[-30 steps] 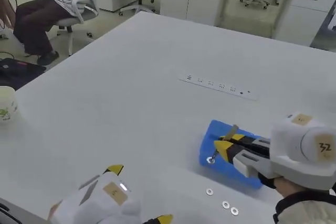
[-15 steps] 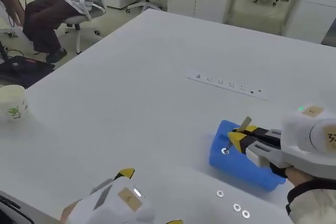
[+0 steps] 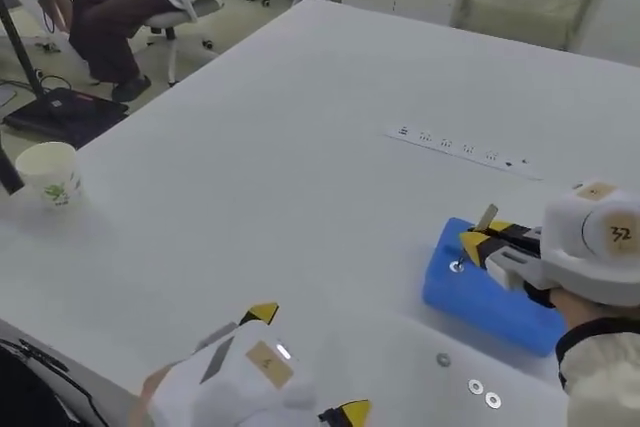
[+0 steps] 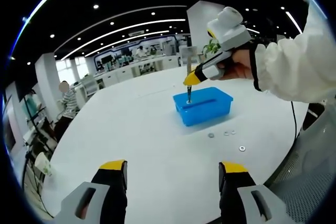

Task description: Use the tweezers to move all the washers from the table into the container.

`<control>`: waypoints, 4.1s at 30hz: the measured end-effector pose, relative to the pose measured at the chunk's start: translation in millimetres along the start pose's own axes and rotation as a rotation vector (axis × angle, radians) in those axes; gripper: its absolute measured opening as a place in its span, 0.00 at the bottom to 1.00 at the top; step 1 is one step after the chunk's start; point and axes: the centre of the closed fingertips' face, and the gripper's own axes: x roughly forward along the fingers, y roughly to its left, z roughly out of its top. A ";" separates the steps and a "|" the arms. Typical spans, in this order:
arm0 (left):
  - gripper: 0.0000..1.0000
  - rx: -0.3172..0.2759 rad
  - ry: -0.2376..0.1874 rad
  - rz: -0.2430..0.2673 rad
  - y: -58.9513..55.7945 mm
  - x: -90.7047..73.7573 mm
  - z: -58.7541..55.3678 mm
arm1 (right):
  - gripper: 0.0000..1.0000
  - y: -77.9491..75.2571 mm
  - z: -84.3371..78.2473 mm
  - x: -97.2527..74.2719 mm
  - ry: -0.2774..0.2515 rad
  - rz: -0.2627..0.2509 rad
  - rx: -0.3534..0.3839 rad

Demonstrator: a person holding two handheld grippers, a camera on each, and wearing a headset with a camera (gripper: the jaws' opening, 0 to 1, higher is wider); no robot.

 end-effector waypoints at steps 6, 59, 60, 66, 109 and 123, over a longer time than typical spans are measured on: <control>0.70 0.005 0.005 0.000 -0.2 0.6 -1.1 | 0.02 -0.8 -12.8 12.9 0.033 -0.004 0.001; 0.98 0.013 0.023 -0.065 -12.0 4.9 -5.0 | 0.03 14.5 5.2 -36.9 -0.127 -0.069 0.178; 0.98 0.013 0.022 -0.065 -11.9 5.0 -4.7 | 0.03 17.3 3.8 -39.2 -0.128 -0.069 0.174; 0.99 -0.016 0.009 -0.040 -5.3 3.8 -2.4 | 0.03 33.4 -10.4 -47.7 -0.110 -0.078 0.126; 0.96 0.016 0.053 -0.031 -5.1 6.2 -11.0 | 0.03 52.8 -80.9 -30.3 0.021 -0.049 0.242; 0.94 0.022 0.060 -0.029 -5.1 6.3 -12.0 | 0.03 56.6 -80.7 -26.5 0.031 -0.043 0.184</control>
